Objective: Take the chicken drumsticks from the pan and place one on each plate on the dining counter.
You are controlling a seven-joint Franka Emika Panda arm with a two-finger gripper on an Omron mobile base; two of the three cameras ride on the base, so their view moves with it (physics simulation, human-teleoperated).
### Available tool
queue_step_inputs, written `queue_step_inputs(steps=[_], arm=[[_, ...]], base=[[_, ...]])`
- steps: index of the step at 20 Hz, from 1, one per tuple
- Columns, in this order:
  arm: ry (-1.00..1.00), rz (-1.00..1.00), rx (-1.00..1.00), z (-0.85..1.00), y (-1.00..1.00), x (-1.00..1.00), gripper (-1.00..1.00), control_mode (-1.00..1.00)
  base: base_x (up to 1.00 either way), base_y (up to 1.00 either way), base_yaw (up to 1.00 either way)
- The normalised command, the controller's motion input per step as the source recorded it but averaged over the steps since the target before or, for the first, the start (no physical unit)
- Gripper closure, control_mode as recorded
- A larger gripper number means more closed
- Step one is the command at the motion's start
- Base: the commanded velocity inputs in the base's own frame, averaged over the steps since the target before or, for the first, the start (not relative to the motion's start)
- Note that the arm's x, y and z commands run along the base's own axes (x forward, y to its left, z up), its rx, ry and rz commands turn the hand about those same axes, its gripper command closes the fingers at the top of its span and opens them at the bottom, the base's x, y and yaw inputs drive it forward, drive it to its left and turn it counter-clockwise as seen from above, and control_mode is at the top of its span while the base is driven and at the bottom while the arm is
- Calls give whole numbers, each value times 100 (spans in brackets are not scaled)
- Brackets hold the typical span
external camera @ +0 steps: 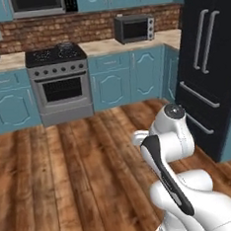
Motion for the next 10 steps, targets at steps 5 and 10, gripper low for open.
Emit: queue_step_inputs(steps=[5, 10], arm=[[0, 0, 0, 0, 0, 0, -100, 100], [0, 0, 0, 0, 0, 0, -100, 100]], base=[[100, 0, 5], [100, 0, 8]])
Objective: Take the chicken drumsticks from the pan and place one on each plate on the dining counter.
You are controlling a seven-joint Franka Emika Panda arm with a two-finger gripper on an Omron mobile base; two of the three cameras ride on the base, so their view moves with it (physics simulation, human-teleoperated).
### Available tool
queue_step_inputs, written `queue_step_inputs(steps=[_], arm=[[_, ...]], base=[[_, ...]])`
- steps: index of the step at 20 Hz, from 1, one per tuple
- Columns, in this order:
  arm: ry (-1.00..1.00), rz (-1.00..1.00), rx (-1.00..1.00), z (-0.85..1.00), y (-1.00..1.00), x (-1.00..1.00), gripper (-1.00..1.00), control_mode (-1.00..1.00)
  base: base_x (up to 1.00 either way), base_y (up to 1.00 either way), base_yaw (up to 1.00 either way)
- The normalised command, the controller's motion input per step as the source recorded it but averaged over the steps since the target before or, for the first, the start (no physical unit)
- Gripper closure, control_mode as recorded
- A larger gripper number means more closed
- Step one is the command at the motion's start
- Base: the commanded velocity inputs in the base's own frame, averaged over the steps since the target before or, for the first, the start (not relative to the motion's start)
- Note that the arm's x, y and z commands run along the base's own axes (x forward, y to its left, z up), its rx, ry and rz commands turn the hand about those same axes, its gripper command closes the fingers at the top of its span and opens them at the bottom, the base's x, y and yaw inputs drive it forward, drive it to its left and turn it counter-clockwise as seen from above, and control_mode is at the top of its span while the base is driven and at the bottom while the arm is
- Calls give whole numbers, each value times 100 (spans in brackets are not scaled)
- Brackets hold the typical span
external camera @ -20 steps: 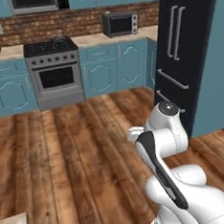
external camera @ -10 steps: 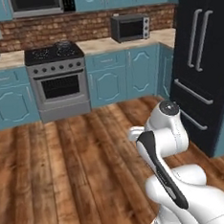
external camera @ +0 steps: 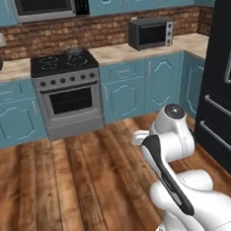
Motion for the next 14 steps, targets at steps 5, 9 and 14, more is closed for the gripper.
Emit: queue_step_inputs(steps=[5, 9, 14], arm=[[0, 0, 0, 0, 0, 0, -100, 100], [0, 0, 0, 0, 0, 0, -100, 100], [0, 0, 0, 0, 0, 0, -100, 100]], base=[[100, 0, 9], [100, -1, 9], [100, -2, 9]])
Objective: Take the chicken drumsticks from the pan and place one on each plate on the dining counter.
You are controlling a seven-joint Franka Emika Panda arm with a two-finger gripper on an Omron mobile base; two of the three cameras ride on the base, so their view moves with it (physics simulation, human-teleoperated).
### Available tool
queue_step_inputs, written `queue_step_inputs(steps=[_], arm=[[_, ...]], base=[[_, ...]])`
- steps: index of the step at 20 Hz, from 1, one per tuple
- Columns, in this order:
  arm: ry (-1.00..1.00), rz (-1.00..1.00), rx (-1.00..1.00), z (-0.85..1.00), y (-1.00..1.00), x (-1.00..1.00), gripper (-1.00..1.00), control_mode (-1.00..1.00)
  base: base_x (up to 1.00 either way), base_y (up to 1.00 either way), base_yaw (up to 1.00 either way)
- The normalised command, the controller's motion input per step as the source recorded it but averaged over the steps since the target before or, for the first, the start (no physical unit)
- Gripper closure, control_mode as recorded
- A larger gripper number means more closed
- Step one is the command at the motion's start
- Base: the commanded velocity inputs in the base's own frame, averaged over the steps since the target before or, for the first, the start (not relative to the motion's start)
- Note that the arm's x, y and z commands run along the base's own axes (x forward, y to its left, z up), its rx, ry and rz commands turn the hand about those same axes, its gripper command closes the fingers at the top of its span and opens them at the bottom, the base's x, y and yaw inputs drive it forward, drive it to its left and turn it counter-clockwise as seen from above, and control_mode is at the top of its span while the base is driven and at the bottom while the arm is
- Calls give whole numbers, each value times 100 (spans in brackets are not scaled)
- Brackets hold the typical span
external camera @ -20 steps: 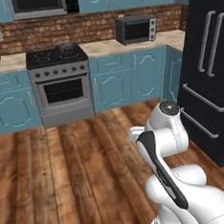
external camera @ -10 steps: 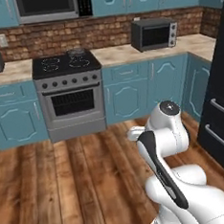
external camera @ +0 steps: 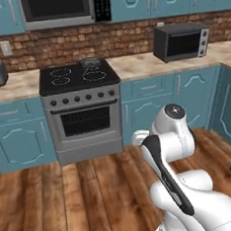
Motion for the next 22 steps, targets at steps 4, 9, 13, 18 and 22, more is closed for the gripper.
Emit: queue_step_inputs(steps=[4, 9, 13, 18, 22], arm=[[0, 0, 0, 0, 0, 0, -100, 100], [0, 0, 0, 0, 0, 0, -100, 100], [0, 0, 0, 0, 0, 0, -100, 100], [0, 0, 0, 0, 0, 0, -100, 100], [0, 0, 0, 0, 0, 0, -100, 100]], base=[[100, -2, 9], [100, -5, 9], [100, -5, 10], [100, -18, 11], [100, -23, 11]])
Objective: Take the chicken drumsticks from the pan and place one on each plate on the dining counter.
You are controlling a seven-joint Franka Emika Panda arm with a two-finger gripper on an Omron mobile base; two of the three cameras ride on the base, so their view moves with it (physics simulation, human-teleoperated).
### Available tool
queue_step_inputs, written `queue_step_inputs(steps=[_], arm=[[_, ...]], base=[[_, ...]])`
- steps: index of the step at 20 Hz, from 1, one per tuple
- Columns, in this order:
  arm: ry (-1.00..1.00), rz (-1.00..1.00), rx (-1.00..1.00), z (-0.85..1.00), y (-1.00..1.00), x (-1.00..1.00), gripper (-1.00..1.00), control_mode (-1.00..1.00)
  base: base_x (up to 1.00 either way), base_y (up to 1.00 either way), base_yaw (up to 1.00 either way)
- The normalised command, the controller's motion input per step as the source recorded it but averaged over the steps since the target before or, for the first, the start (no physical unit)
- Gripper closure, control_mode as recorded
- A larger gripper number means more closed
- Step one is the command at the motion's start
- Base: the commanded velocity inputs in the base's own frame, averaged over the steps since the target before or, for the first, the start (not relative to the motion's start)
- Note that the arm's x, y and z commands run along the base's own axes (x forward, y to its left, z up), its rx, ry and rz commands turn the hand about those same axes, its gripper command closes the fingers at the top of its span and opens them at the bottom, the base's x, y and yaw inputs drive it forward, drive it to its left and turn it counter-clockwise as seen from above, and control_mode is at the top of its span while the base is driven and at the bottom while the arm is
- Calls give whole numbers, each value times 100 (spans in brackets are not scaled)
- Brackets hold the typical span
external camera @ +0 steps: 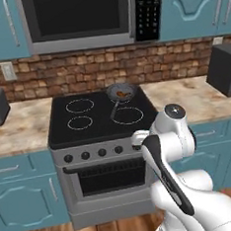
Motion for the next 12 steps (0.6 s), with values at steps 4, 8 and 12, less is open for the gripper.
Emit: queue_step_inputs(steps=[4, 8, 12], arm=[[0, 0, 0, 0, 0, 0, -100, 100], [0, 0, 0, 0, 0, 0, -100, 100], [0, 0, 0, 0, 0, 0, -100, 100]], base=[[100, -23, 11], [96, -25, 8], [68, -24, 3]])
